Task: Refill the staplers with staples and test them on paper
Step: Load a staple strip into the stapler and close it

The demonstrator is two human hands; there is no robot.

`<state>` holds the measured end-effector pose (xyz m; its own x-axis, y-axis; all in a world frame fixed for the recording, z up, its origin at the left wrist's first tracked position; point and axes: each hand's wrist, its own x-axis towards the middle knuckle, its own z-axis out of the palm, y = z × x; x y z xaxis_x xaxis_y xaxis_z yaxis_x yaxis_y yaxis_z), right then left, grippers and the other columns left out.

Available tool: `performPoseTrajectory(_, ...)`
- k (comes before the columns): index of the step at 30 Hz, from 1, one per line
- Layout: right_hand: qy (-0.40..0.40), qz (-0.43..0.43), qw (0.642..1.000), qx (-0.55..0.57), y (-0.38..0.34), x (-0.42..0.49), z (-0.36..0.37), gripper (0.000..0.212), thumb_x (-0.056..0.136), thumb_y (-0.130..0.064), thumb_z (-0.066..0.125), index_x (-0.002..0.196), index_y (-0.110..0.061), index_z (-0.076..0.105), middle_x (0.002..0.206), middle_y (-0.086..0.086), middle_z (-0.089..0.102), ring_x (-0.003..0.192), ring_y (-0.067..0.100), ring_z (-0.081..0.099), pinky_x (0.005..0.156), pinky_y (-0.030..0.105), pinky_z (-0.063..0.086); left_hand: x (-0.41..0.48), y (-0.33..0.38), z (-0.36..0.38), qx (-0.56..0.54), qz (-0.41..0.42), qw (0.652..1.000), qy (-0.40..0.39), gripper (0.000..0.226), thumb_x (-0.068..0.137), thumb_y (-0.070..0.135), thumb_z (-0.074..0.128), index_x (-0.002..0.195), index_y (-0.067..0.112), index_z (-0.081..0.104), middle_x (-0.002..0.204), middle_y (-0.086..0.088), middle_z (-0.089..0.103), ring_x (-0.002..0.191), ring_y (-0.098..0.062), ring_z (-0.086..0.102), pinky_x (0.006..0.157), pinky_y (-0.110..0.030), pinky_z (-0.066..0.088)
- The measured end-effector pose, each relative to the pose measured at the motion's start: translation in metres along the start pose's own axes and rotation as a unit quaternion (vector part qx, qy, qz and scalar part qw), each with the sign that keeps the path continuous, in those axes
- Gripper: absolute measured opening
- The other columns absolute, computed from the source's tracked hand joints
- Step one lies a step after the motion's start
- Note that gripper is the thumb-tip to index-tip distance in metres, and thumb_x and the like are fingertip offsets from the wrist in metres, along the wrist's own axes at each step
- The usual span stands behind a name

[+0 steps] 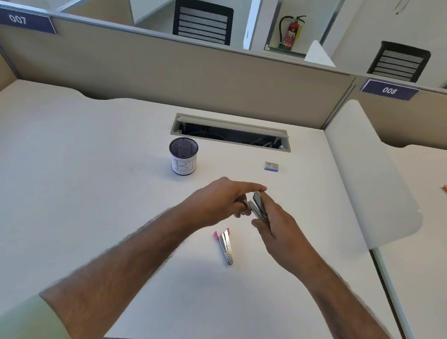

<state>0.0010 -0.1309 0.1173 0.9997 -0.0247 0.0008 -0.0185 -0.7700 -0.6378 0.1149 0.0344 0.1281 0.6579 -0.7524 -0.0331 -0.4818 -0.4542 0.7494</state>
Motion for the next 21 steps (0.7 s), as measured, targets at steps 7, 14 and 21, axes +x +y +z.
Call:
performPoseTrajectory(7,0.009,0.014,1.0,0.002,0.003,-0.008,0.008,0.053,0.102,-0.015,0.051,0.152,-0.021,0.033,0.127,-0.01,0.053,0.114,0.007,0.052,0.094,0.019,0.04,0.003,0.0,0.008,0.004,-0.005,1.0,-0.018,0.056,0.102,0.006,0.054,0.146,0.039,0.052,0.084,0.017,0.07,0.079,0.0,0.069,0.066,-0.006,0.043)
performPoseTrajectory(14,0.009,0.033,0.999,0.016,0.006,-0.014,0.018,0.046,0.102,-0.013,0.051,0.145,-0.023,0.039,0.121,-0.009,0.056,0.106,0.004,0.052,0.089,0.02,0.041,0.002,-0.004,0.018,0.018,-0.015,0.999,-0.033,0.054,0.102,0.005,0.052,0.146,0.037,0.053,0.091,0.011,0.075,0.086,-0.006,0.072,0.08,-0.022,0.054)
performPoseTrajectory(21,0.034,0.042,0.999,0.006,0.006,-0.017,0.025,0.045,0.103,-0.015,0.048,0.146,-0.022,0.041,0.124,-0.009,0.06,0.109,0.008,0.057,0.092,0.024,0.046,0.004,-0.01,0.021,0.027,-0.015,0.999,-0.033,0.05,0.1,0.006,0.053,0.139,0.037,0.059,0.092,0.013,0.077,0.086,-0.004,0.073,0.088,-0.035,0.06)
